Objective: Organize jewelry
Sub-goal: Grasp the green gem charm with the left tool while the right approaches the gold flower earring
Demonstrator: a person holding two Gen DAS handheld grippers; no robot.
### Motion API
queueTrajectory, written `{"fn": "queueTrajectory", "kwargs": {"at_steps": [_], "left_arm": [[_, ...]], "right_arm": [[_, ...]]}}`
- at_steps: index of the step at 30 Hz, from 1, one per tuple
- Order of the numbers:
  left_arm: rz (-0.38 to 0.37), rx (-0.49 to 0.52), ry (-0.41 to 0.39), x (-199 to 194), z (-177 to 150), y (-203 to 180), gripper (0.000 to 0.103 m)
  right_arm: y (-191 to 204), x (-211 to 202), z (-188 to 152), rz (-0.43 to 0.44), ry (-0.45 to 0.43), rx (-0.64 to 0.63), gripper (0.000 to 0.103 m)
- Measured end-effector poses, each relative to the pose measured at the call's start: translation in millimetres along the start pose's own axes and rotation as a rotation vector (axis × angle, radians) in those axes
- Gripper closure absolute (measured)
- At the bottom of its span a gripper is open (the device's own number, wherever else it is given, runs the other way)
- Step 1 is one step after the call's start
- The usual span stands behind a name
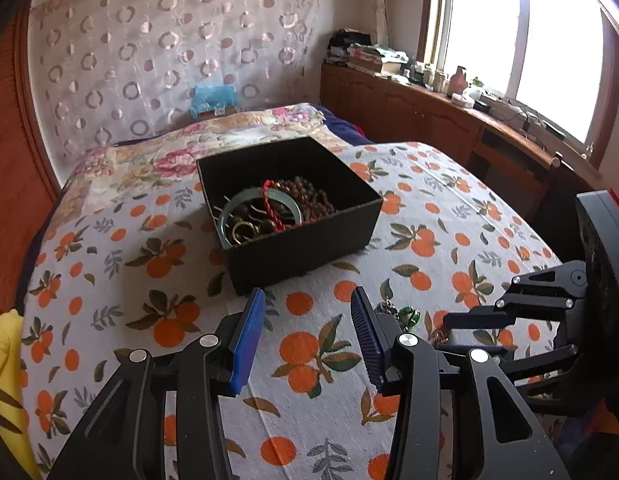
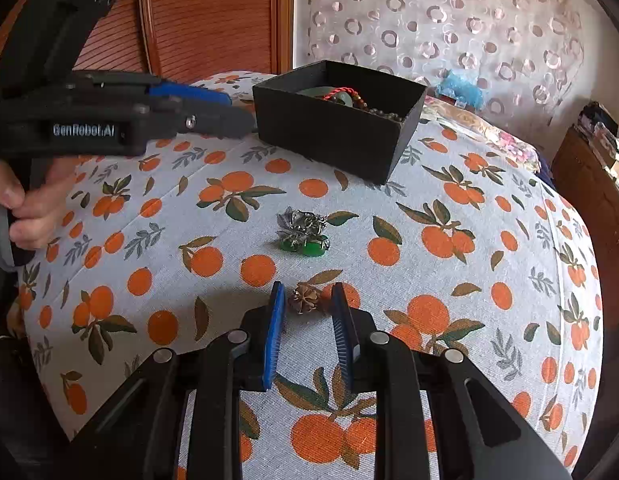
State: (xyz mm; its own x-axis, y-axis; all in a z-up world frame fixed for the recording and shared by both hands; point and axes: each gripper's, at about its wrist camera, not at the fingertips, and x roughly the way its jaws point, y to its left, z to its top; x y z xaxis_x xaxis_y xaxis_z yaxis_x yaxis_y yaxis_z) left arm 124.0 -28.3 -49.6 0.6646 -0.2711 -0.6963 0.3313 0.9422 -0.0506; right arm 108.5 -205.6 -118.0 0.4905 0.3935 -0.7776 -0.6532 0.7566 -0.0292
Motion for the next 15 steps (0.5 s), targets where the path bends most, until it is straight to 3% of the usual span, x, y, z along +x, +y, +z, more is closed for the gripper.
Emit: {"fn": "queueTrajectory", "kwargs": {"at_steps": [3,15], "left_arm": [[-0.012,0.007,0.014,4,-2,-5,0.054],[-0.107,0.065,0.061,20,-2,-48,0.054]], "right_arm": [[-1,-1,0,-0.006,0.003,-0.011,0.086],[-33,-19,-7,-0.061,-0.034,0.057,0.086]]}}
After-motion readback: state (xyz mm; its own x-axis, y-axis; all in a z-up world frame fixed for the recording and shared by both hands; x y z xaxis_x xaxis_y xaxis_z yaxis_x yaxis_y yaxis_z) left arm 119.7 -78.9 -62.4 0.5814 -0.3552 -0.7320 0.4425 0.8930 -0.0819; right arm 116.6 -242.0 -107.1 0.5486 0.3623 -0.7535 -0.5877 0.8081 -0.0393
